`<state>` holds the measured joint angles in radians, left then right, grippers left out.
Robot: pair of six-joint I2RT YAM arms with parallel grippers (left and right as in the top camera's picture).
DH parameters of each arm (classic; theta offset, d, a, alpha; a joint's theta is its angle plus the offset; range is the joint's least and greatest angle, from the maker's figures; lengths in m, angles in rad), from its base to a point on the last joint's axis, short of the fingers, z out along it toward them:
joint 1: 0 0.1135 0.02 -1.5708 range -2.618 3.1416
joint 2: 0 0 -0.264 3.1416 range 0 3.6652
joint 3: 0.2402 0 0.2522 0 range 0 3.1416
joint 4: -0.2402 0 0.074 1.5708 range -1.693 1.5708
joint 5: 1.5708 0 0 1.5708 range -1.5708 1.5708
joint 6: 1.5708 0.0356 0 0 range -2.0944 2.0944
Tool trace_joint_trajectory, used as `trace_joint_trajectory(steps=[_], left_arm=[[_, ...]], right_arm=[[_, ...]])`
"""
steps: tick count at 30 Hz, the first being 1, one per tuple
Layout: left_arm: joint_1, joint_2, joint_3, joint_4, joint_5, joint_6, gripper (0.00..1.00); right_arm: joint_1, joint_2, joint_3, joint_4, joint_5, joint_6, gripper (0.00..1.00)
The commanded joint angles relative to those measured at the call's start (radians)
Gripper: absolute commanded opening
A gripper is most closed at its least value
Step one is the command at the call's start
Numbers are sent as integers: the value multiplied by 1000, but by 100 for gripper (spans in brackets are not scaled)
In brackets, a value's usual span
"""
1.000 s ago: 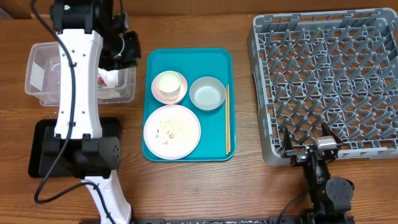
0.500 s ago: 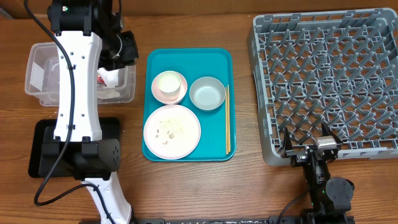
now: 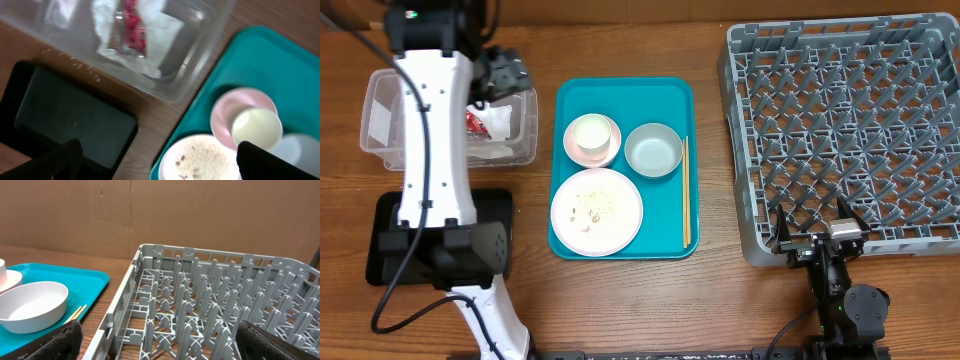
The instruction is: Sort waste into correct bins and load items into the dishwasher
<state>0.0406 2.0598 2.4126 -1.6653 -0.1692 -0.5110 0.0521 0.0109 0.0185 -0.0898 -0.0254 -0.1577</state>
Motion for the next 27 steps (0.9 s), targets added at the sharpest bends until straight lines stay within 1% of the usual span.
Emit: trace_joint_trajectory(steps=[1,5,9,17,20,22,23,25,27], left_arm=[[72,-10,-4,-11,-66,-148,100],[140,-10,-4,-24,-66,-140,100],[175,-10,-4,-24,-66,-140,100],[178,-10,-4,-24,-66,-140,100],[175,-10,-4,-24,-66,-140,100],[174,-10,-4,-24,-66,-140,100],[174,-10,-4,-24,-66,-140,100],[174,-10,-4,-24,-66,-140,100],[174,-10,-4,-24,-66,-140,100]], right_arm=[[-3,-8,-10,6,6,0,100],[-3,-8,-10,6,6,0,100],[-3,-8,-10,6,6,0,100],[-3,-8,-10,6,6,0,100],[-2,-8,-10,44,-9,1,100],[-2,-8,-10,104,-129,2,100],[-2,-8,-10,145,-232,17,100],[-2,-8,-10,244,-540,94,100],[-2,-8,-10,298,-805,113,100]])
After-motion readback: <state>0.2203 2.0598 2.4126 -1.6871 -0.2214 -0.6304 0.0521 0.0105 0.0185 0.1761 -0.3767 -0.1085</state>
